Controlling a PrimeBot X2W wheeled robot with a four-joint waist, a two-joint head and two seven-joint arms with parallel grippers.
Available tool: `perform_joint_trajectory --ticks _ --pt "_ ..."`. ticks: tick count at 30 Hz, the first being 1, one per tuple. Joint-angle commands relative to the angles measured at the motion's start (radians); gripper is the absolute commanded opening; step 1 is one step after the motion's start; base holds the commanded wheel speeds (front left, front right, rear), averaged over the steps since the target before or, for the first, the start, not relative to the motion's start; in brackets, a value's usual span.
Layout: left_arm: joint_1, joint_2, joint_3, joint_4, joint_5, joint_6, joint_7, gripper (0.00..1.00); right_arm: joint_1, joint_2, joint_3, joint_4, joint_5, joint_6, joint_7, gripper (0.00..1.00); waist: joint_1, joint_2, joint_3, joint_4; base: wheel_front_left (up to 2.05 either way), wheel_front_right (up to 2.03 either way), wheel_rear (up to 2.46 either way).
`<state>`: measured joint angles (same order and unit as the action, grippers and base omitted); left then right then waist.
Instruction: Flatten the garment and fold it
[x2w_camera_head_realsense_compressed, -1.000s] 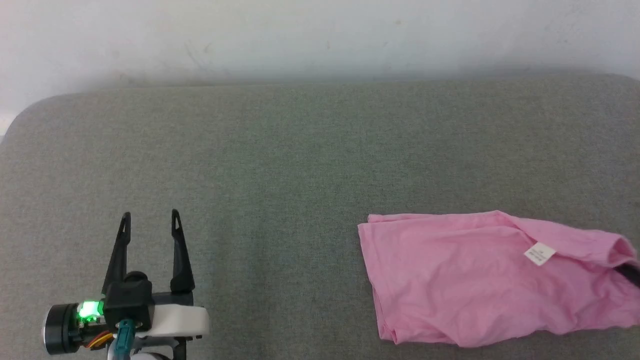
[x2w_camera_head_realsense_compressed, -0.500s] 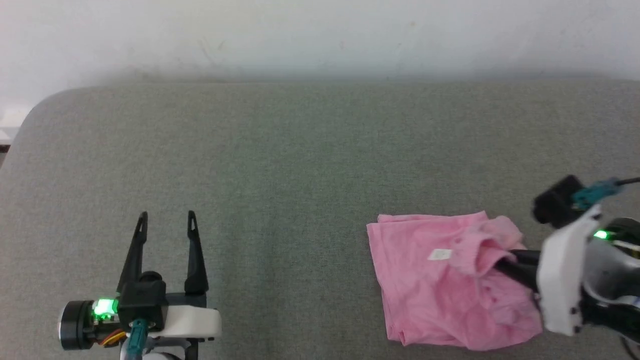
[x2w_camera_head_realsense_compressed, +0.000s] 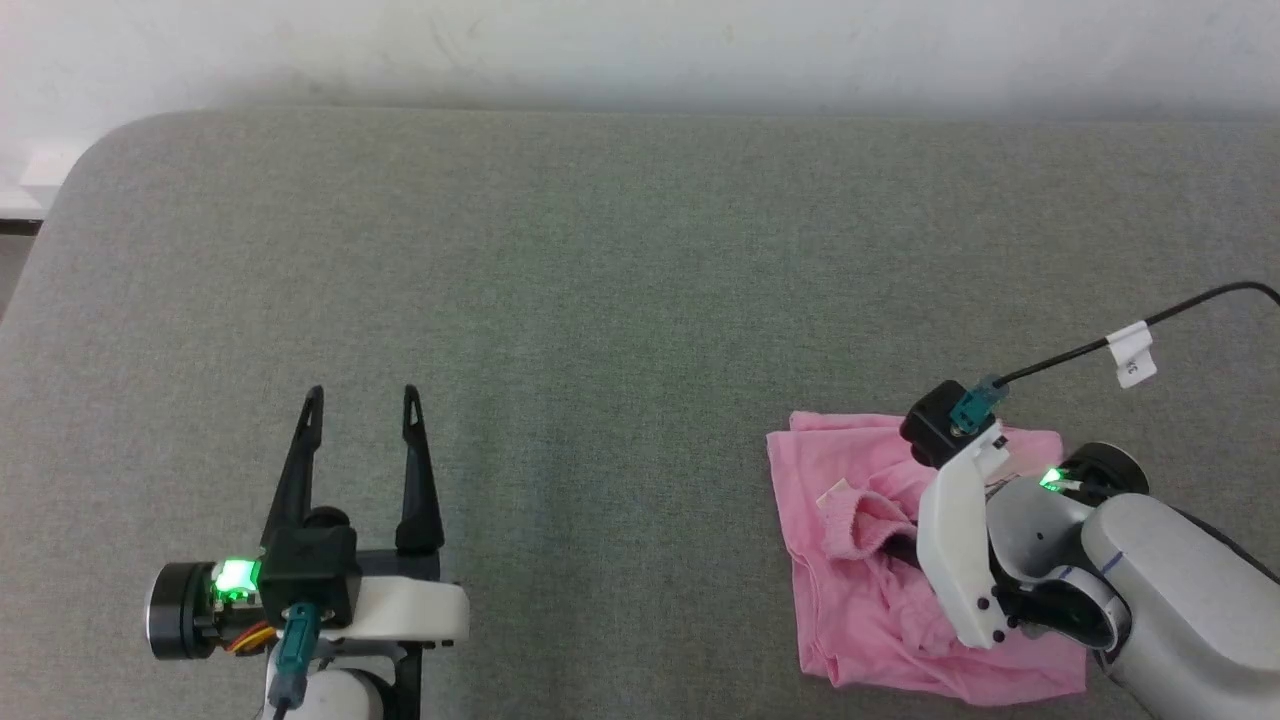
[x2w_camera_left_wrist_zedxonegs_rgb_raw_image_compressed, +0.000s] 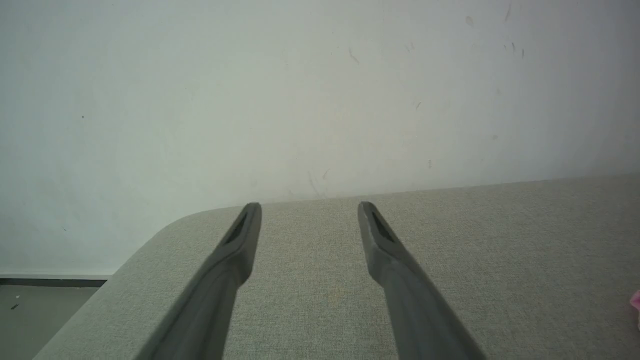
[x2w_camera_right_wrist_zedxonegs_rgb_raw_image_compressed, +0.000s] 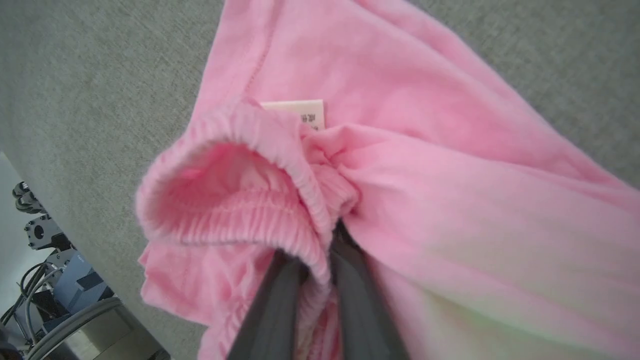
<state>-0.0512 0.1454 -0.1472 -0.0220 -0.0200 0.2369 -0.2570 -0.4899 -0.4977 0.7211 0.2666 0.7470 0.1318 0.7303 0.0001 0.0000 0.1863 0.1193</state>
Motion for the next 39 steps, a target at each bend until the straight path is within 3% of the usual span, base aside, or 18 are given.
perform_joint_trajectory --ticks 1,2,3,4,10,15,19,23,30,35,39 --pt "-0.014 -0.006 -0.001 0.003 0.012 -0.004 -0.005 1.0 -0.003 0.006 0.03 0.032 -0.004 -0.001 -0.01 0.0 -0.0001 0.0 0.003 0.002 0.0 0.0 0.0" --pt "-0.013 -0.006 0.001 0.004 0.011 -0.003 -0.005 1.0 -0.009 0.006 0.046 0.045 -0.004 -0.001 -0.028 0.07 -0.0001 0.0 0.001 -0.001 0.0 0.0 0.0" --pt "-0.011 -0.007 0.002 0.006 0.011 -0.002 -0.005 1.0 -0.015 0.003 0.06 0.05 -0.004 -0.001 -0.048 0.48 -0.0001 0.0 -0.002 -0.005 0.0 0.0 0.0" --pt "-0.008 -0.006 0.003 0.008 0.011 -0.001 -0.005 1.0 -0.022 -0.004 0.072 0.049 -0.002 -0.001 -0.07 1.0 -0.0001 0.0 -0.008 -0.01 0.0 0.0 0.0" --pt "0.019 0.002 0.014 0.024 0.009 0.001 -0.005 1.0 -0.06 -0.099 0.08 -0.065 -0.015 -0.001 -0.241 1.0 -0.0001 0.0 -0.057 -0.05 0.0 0.0 0.0" --pt "0.036 0.006 0.023 0.022 0.005 -0.001 -0.005 1.0 -0.044 -0.152 -0.051 -0.178 -0.054 -0.001 -0.412 1.0 -0.0001 0.0 -0.09 -0.089 0.0 0.0 0.0" --pt "0.042 0.004 0.028 0.02 0.002 -0.004 -0.005 1.0 0.009 -0.129 -0.211 -0.215 -0.135 -0.001 -0.554 1.0 -0.0001 0.0 -0.106 -0.112 0.0 0.0 0.0" --pt "0.04 0.0 0.031 0.019 -0.001 -0.011 -0.005 1.0 0.093 -0.046 -0.387 -0.224 -0.248 -0.001 -0.701 1.0 -0.0001 0.0 -0.112 -0.12 0.0 0.0 0.0" --pt "0.039 -0.008 0.043 0.016 -0.008 -0.024 -0.005 1.0 0.257 0.178 -0.665 -0.246 -0.463 -0.001 -0.943 1.0 -0.0001 0.0 -0.113 -0.123 0.0 0.0 0.0" --pt "0.042 -0.012 0.052 0.012 -0.007 -0.031 -0.005 1.0 0.371 0.32 -0.763 -0.297 -0.566 -0.001 -0.989 1.0 -0.0001 0.0 -0.115 -0.117 0.0 0.0 0.0" --pt "0.046 -0.015 0.059 0.007 -0.005 -0.033 -0.005 1.0 0.437 0.398 -0.805 -0.354 -0.593 -0.001 -0.991 1.0 -0.0001 0.0 -0.114 -0.114 0.0 0.0 0.0"
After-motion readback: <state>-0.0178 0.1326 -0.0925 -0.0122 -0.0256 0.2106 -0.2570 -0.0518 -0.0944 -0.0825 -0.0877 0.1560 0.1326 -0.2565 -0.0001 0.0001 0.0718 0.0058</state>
